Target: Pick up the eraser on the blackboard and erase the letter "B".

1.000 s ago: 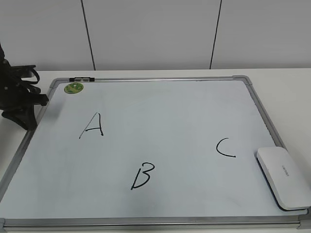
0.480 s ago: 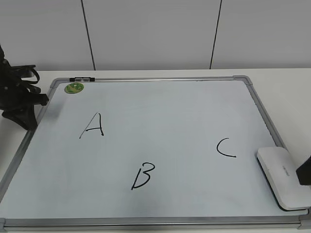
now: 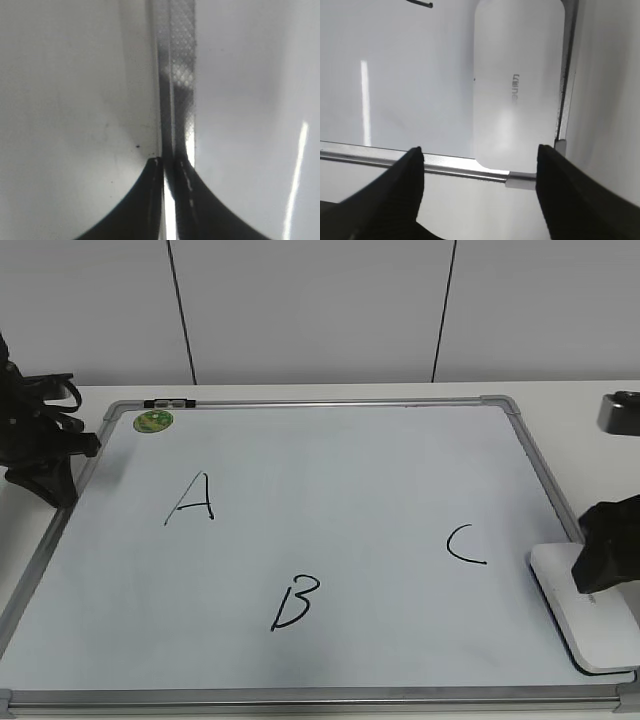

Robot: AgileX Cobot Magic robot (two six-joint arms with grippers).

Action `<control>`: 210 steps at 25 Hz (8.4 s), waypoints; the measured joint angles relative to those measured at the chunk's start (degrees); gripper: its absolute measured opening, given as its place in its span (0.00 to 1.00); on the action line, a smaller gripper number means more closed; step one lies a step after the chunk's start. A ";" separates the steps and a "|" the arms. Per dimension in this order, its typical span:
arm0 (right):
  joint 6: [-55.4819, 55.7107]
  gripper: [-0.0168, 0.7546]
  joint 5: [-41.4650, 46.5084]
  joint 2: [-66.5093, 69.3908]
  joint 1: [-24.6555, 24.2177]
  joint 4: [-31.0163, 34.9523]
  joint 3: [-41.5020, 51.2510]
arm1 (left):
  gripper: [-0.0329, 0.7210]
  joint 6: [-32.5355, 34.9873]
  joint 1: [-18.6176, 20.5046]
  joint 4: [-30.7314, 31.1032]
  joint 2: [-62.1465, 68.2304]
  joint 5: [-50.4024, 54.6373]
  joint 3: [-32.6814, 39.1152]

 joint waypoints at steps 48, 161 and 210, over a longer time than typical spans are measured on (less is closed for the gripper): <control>4.24 0.82 -0.76 18.96 -1.11 -6.22 -6.56 | 0.09 0.00 0.00 -1.15 0.00 0.00 0.00; 3.96 0.70 19.81 49.10 28.96 -2.61 -53.26 | 0.09 0.40 0.09 -3.17 0.09 -0.20 0.00; 14.17 0.70 19.36 49.36 41.36 -10.80 -53.38 | 0.09 0.72 0.09 -4.66 0.22 -0.40 0.00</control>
